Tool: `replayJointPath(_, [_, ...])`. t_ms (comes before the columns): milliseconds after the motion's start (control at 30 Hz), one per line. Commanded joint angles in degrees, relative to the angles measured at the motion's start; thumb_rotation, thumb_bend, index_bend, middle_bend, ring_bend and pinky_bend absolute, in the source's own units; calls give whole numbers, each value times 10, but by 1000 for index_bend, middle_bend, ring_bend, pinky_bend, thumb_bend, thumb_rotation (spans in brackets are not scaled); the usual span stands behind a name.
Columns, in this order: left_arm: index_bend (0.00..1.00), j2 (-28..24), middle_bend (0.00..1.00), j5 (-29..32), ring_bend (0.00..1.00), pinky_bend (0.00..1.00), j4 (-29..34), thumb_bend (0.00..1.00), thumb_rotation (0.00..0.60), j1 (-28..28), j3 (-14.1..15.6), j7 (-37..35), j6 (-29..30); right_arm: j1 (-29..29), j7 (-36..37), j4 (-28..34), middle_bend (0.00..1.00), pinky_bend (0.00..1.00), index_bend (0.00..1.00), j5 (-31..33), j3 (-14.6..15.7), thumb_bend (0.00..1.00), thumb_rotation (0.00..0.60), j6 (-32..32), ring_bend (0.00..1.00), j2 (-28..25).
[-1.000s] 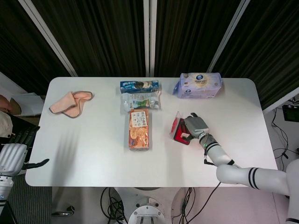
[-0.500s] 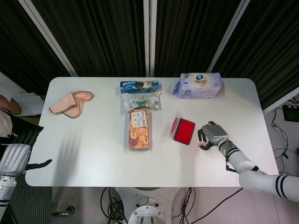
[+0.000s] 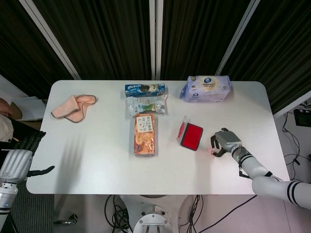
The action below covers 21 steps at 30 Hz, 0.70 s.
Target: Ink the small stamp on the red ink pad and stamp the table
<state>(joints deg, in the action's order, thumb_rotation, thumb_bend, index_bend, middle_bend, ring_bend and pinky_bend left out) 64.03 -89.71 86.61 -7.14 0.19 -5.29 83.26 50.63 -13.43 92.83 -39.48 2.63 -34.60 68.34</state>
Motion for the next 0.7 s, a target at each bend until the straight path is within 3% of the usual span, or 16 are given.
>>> replayJointPath(33, [13,1,70,-3,78,175,-3,13,449,0,0,-1,2,-3,7,-12,607,0,730,-9,0,467,600,5,191,6])
replayJointPath(700, [13,1,70,-2,78,175,-4,15,450,-4,-3,3,1,-9,27,-51,561,0,691,-48,3,469,600,17,180,33])
